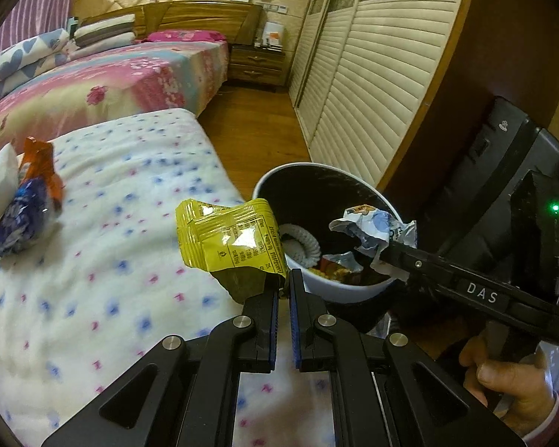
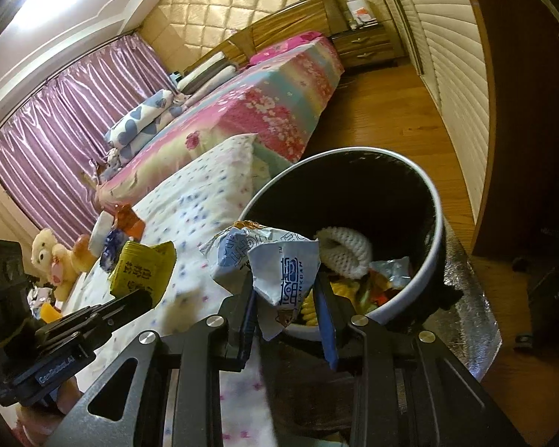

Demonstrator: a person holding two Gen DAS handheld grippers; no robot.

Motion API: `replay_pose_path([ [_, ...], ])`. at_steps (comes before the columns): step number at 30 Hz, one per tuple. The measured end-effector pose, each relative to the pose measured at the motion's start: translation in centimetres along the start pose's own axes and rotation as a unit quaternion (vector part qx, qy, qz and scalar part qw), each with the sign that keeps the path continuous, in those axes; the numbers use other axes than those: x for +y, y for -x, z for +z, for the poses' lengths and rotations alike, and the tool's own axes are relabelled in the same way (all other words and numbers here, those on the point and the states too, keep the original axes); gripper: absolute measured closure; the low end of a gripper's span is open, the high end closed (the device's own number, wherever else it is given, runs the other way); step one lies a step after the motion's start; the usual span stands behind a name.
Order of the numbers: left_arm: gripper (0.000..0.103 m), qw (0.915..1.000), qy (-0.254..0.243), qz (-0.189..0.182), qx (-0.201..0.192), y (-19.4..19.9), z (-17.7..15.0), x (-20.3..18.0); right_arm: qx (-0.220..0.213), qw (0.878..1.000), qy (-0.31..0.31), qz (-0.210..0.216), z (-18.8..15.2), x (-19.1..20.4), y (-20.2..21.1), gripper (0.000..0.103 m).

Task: Collect trash
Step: 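Carry both wrappers from the bed over the trash bin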

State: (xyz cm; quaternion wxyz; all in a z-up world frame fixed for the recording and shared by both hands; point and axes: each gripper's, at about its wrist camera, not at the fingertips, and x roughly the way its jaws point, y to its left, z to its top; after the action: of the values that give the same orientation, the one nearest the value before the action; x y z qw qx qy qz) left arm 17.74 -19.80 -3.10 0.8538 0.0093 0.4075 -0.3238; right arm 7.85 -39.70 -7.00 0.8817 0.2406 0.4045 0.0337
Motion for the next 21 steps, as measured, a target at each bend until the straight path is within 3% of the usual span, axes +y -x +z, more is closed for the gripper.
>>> replay_pose_path([
  [21,0.099,0.9993,-0.026,-0.021,0.013,-4.8,2.8,-2.0,-0.001,1.000,-0.015,-0.022,1.6,-2.3,-0.5,0.073],
])
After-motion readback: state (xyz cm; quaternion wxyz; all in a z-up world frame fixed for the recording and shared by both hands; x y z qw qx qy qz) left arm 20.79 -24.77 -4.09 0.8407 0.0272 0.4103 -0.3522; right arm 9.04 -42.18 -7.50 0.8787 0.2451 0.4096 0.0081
